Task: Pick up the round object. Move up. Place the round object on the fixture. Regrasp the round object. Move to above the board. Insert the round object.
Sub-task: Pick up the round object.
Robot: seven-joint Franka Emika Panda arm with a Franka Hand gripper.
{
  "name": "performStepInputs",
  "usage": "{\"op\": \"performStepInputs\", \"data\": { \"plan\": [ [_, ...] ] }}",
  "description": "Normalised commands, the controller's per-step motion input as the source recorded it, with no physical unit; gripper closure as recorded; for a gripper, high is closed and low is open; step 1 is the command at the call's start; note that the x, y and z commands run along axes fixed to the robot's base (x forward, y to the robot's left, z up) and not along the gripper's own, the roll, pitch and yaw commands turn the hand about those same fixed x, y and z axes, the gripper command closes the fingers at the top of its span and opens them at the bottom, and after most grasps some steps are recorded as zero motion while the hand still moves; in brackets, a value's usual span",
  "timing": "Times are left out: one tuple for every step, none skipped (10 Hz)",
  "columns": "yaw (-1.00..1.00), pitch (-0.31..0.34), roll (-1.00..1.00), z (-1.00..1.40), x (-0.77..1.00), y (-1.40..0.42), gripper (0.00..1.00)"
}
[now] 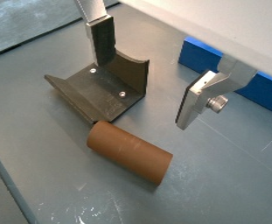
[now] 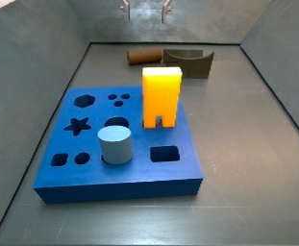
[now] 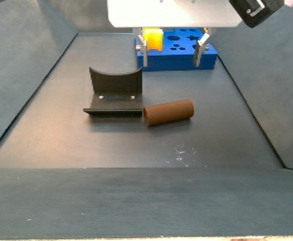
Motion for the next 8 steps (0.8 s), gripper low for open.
{"op": "performStepInputs", "data": {
  "plan": [
    [0.0,0.0,0.0,0.0,0.0,0.03,0.0],
    [0.0,0.029,0.0,0.0,0.05,0.04,0.0],
    [-0.77,0.046,0.0,-0.14,0.13,0.11,0.0],
    [-0.95,0.0,0.0,-0.34,0.07,0.06,0.0],
    [-1.0,0.0,0.0,-0.45,0.0,0.01,0.0],
    [-1.0,0.0,0.0,-0.5,0.0,0.0,0.0],
    [-1.0,0.0,0.0,-0.5,0.0,0.0,0.0],
    [-1.0,0.0,-0.01,-0.53,0.0,0.0,0.0]
  ]
}}
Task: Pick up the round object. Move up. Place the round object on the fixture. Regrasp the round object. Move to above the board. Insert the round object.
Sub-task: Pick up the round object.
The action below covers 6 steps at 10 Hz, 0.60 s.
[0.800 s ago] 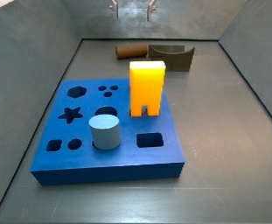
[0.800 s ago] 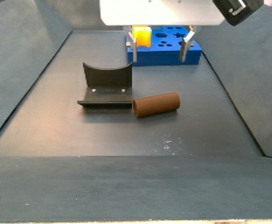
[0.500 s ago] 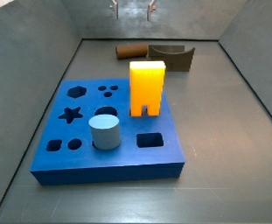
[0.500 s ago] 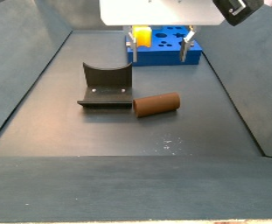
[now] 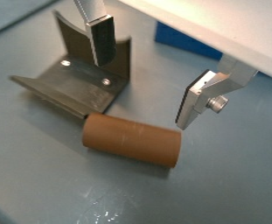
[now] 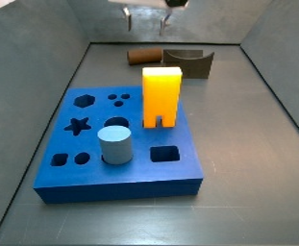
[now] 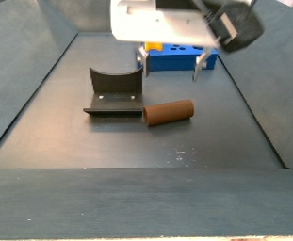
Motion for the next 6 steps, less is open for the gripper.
{"op": "performStepInputs", "data": {
  "plan": [
    [-1.0,0.0,-0.01,-0.58,0.0,0.0,0.0],
    [-1.0,-0.037,-0.04,-0.56,0.0,0.0,0.0],
    [-0.96,-0.277,-0.21,-0.48,0.0,0.0,0.0],
    [-0.91,-0.363,-0.3,-0.45,0.0,0.0,0.0],
    [-0.88,-0.386,-0.36,-0.41,0.0,0.0,0.0],
    [-0.88,-0.386,-0.35,-0.41,0.0,0.0,0.0]
  ]
}}
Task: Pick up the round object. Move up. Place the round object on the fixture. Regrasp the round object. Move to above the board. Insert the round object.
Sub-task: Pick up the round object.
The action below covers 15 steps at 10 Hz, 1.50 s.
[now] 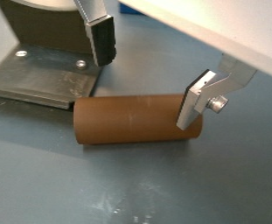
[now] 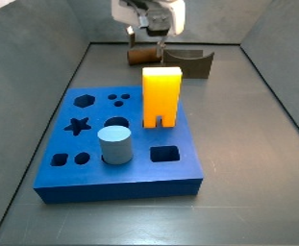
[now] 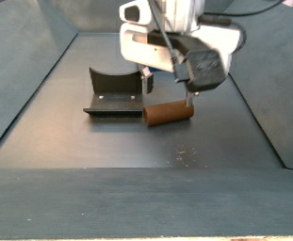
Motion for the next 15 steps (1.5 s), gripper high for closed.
{"op": "performStepInputs", "data": {
  "plan": [
    [-0.95,-0.294,-0.23,-0.48,-0.03,-0.02,0.0],
    [-0.96,-0.26,-0.2,-0.49,-0.03,-0.02,0.0],
    [-0.97,-0.237,-0.19,-0.5,-0.02,-0.02,0.0],
    [-1.0,-0.117,-0.11,-0.51,0.0,0.0,0.0],
    [-1.0,-0.051,-0.09,-0.5,0.0,0.0,0.0],
    [-0.99,-0.106,-0.16,-0.43,0.01,0.0,0.0],
    [-0.87,-0.086,-0.15,-0.33,0.0,0.05,0.0],
    [-0.52,0.0,-0.21,0.0,-0.16,0.31,0.0],
    [-0.16,0.006,-0.37,0.05,-0.1,0.46,0.0],
    [-0.32,0.26,-0.27,0.06,0.0,0.52,0.0],
    [-0.32,0.251,-0.36,0.0,0.0,0.43,0.0],
    [-0.48,0.454,-0.42,-0.01,0.08,0.25,0.0],
    [-0.55,0.594,-0.5,-0.09,0.1,0.06,0.0],
    [-0.63,0.786,-0.44,-0.08,0.0,0.0,0.0],
    [-0.6,0.843,-0.41,-0.07,0.01,0.0,0.0]
  ]
}}
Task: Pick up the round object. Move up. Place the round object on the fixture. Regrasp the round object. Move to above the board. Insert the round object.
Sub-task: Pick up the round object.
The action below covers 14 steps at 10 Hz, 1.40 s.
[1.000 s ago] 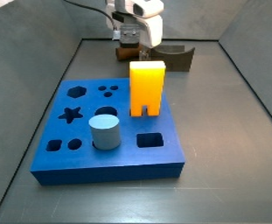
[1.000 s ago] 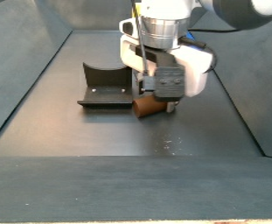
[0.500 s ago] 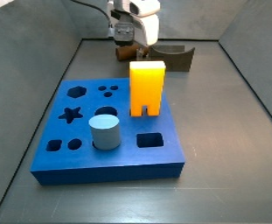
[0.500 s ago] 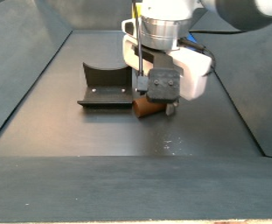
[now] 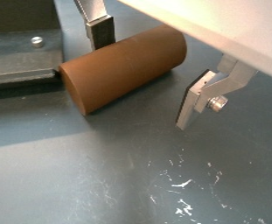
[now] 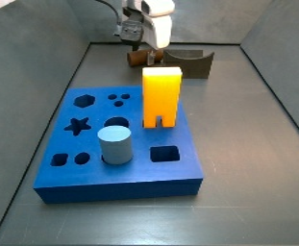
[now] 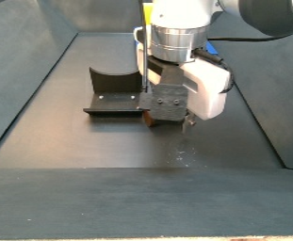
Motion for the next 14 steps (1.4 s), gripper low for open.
{"op": "performStepInputs", "data": {
  "plan": [
    [-0.66,0.714,-0.55,-0.12,0.0,0.0,0.0],
    [-0.67,0.591,-0.65,-0.12,0.0,-0.01,0.0],
    [-0.59,0.303,-0.89,-0.09,0.0,0.0,0.0],
    [-0.45,0.054,-1.0,-0.02,-0.17,0.0,0.0],
    [-0.19,-0.037,-1.0,0.0,-0.29,0.0,0.0],
    [0.0,-0.046,-1.0,-0.04,-0.23,0.0,0.0],
    [0.01,-0.057,-0.86,-0.22,-0.23,-0.01,0.0],
    [0.0,-0.02,-0.25,-0.06,-0.07,-0.03,0.0],
    [0.0,0.0,0.0,0.0,0.0,0.0,1.0],
    [0.0,0.0,0.0,0.0,0.0,0.0,1.0],
    [0.0,0.0,0.0,0.0,0.0,0.0,1.0],
    [0.0,0.0,0.0,0.0,0.0,0.0,1.0],
    [0.0,0.0,0.0,0.0,0.0,0.0,1.0],
    [0.0,0.0,0.0,0.0,0.0,0.0,1.0]
  ]
}}
